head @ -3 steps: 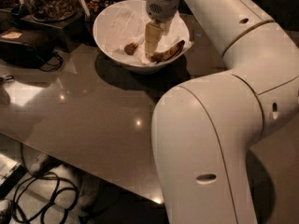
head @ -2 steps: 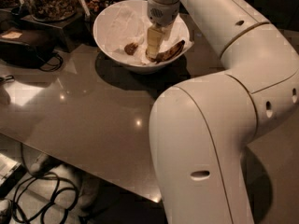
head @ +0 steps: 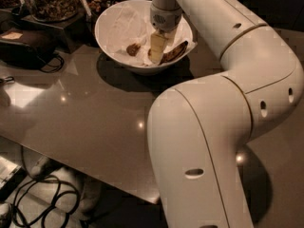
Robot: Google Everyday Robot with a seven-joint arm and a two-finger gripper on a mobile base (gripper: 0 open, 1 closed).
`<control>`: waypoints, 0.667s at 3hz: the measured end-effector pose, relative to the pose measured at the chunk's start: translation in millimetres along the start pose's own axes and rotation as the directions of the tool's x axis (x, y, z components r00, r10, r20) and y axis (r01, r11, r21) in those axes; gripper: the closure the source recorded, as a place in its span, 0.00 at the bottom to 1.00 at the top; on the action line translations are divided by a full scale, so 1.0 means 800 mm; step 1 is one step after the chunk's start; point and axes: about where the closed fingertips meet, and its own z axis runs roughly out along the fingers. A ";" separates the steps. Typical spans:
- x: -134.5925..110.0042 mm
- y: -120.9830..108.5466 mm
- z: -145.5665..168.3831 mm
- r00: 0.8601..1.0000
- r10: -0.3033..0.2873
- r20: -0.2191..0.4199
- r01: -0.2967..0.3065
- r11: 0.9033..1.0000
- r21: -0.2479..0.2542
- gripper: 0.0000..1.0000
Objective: Pick banana from white bowl
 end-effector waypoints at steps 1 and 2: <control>0.001 0.002 0.014 1.000 0.003 -0.016 -0.003 1.000 -0.016 0.43; 0.002 0.004 0.021 1.000 0.005 -0.019 -0.006 0.999 -0.032 0.44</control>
Offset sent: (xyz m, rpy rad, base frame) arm -0.0286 -0.0126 -0.0160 -0.0339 0.1483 -0.0118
